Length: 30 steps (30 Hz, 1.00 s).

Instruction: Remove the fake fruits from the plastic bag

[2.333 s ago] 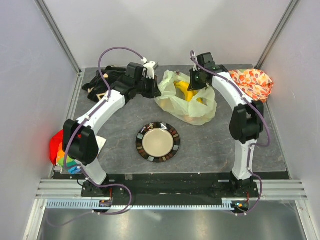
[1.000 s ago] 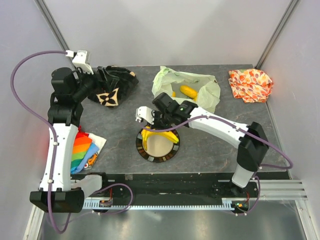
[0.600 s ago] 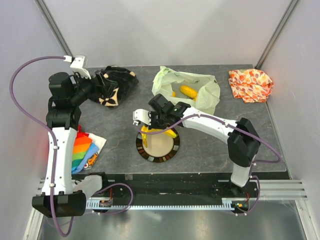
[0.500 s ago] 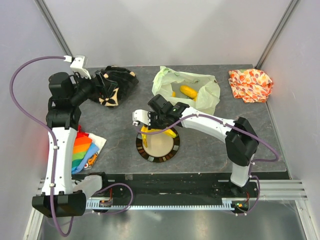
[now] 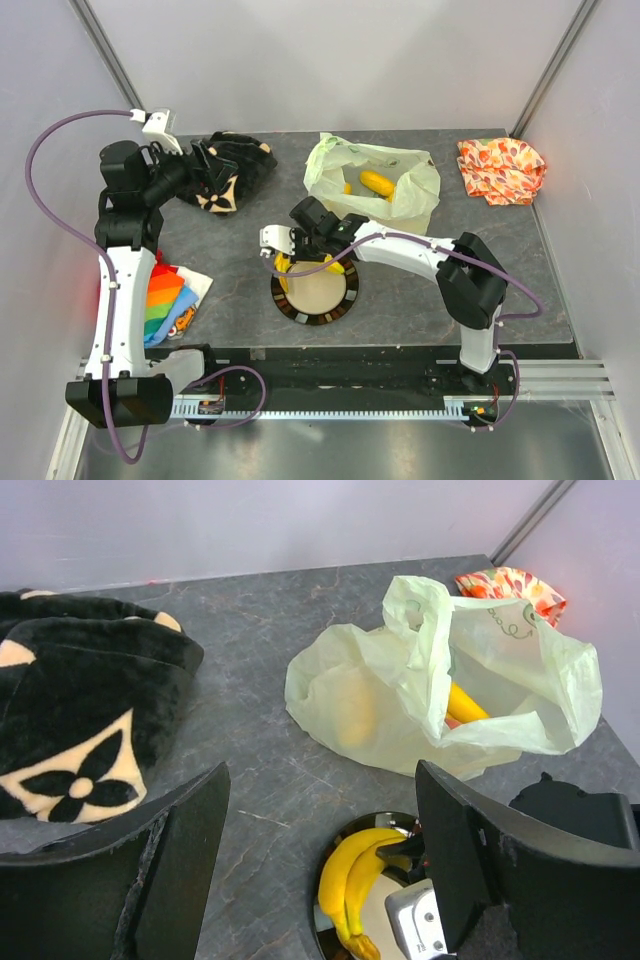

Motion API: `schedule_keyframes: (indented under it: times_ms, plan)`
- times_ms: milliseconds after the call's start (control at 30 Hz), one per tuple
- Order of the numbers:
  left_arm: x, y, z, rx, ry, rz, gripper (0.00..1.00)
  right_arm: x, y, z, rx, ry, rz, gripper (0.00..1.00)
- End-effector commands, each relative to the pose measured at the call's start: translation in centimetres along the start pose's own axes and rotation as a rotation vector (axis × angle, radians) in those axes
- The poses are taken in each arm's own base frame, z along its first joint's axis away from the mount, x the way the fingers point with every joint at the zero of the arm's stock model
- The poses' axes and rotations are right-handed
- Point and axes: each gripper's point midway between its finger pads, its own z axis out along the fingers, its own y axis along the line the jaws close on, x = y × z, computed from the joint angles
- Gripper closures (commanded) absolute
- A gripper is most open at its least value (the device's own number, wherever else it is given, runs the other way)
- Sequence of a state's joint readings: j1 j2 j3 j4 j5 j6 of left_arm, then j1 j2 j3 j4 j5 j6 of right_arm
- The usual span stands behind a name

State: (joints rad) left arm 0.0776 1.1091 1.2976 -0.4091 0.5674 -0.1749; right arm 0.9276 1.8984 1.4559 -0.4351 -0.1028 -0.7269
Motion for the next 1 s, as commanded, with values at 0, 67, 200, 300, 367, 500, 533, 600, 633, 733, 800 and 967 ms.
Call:
schedule_keyframes:
  times_ms: [0,67,200,300,367,500,533,600,633,733,800,967]
  plan:
    - [-0.7,-0.7,0.1,0.041,-0.028,-0.018,0.19,-0.2,-0.2,-0.1,0.057,-0.009,-0.019,0.69]
    - [-0.6,-0.7,0.2,0.048,-0.022,-0.024,0.18,-0.5,-0.5,-0.6,0.075,-0.019,-0.006,0.49]
    - [-0.7,-0.7,0.7,0.062,-0.022,-0.047,0.18,-1.9,-1.9,-3.1,0.132,-0.038,0.03,0.37]
    - [-0.9,-0.6,1.0,0.063,-0.026,-0.061,0.17,-3.4,-2.9,-6.8,0.153,-0.058,0.057,0.35]
    - [-1.3,-0.7,1.3,0.069,-0.03,-0.064,0.17,-5.3,-4.2,-10.7,0.189,-0.123,0.09,0.34]
    - [-1.9,-1.1,3.1,0.117,-0.008,-0.055,0.17,-5.9,-6.7,-17.9,0.263,-0.214,0.184,0.27]
    - [-1.6,-2.2,3.8,0.151,0.008,-0.032,0.16,-5.4,-7.4,-18.7,0.286,-0.22,0.21,0.25]
    - [-2.2,-3.5,5.1,0.156,0.009,0.079,0.14,-3.2,-10.0,-20.1,0.382,-0.198,0.309,0.25]
    - [-1.2,-4.8,6.5,0.188,0.045,0.1,0.12,-2.1,-11.1,-20.5,0.415,-0.191,0.356,0.25]
    - [-0.6,-7.5,9.8,0.256,0.093,0.133,0.1,3.1,-15.6,-21.4,0.524,-0.188,0.583,0.27]
    - [-1.5,-9.1,11.3,0.286,0.078,0.164,0.09,6.9,-17.3,-20.1,0.563,-0.13,0.723,0.32]
    - [3.5,-11.2,17.6,0.259,0.206,0.203,0.08,10.1,-17.7,-16.9,0.516,-0.099,0.838,0.39]
